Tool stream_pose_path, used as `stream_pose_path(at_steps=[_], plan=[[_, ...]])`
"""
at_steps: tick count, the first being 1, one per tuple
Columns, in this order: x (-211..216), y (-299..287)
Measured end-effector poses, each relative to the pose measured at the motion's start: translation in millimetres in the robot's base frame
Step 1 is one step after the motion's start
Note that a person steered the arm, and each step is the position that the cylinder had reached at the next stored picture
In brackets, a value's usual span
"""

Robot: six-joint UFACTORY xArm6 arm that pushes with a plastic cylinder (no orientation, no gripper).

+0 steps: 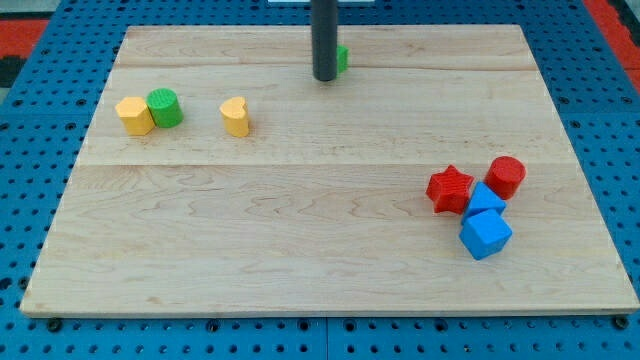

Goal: Move the green star to the top right side of the board

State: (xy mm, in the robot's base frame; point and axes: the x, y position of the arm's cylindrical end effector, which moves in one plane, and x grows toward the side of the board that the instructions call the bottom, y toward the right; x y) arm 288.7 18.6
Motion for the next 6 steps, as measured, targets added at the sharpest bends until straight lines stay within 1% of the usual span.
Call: stream_pose_path(at_steps=[1, 2, 3, 4, 5, 6], plan=[[1, -56], [-9, -24], [-26, 91], [1, 48], [-33, -5], [-49, 72]])
